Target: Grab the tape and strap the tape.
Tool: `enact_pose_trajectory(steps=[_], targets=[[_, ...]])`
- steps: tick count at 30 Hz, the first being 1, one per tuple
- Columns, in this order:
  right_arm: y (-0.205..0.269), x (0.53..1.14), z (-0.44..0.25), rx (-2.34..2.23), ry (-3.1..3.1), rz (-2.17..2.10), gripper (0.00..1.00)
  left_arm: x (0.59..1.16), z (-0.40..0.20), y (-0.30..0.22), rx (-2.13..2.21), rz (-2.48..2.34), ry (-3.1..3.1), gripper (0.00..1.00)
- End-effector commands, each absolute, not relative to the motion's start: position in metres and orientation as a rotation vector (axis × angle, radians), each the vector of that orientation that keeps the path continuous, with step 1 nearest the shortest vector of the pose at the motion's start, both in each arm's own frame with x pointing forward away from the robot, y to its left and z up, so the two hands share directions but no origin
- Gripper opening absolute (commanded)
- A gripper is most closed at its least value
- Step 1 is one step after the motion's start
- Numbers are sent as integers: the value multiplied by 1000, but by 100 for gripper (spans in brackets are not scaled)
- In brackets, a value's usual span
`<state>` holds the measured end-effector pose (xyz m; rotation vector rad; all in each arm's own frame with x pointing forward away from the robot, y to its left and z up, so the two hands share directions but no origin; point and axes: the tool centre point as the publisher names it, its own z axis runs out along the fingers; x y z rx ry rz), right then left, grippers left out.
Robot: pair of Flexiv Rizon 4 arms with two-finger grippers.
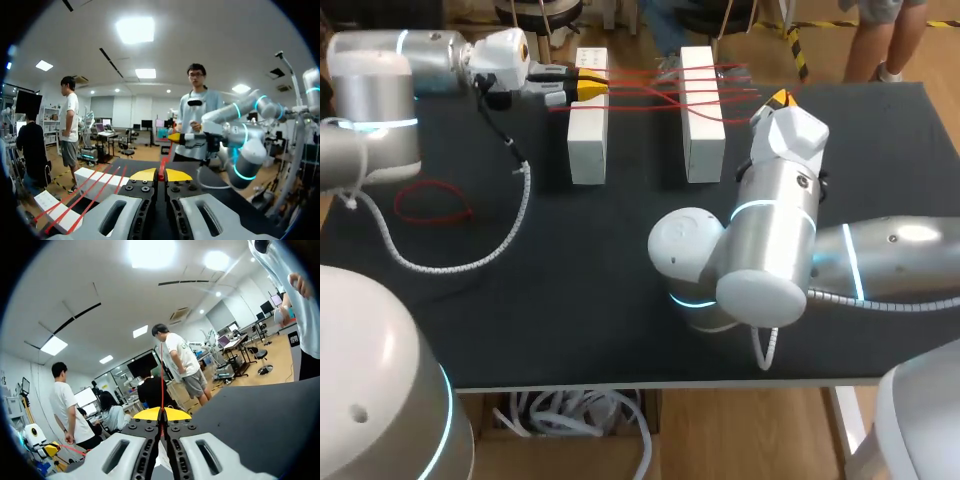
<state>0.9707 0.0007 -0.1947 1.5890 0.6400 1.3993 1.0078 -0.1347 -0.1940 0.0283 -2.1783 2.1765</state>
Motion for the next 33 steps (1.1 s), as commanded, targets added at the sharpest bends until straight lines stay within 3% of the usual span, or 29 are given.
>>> enact_pose_trajectory(steps=[1,14,21,33], targets=[[-1,971,-193,1593,645,1401,0,998,-181,-135,292,1540,-2625,0],[-1,971,-193,1593,645,1401,0,998,-181,-135,292,1540,-2625,0],[-1,971,-193,1593,645,1401,0,997,-168,-148,5,1380,-2772,0],[-1,971,-193,1593,645,1401,0,992,-141,-174,16,1092,-2856,0]])
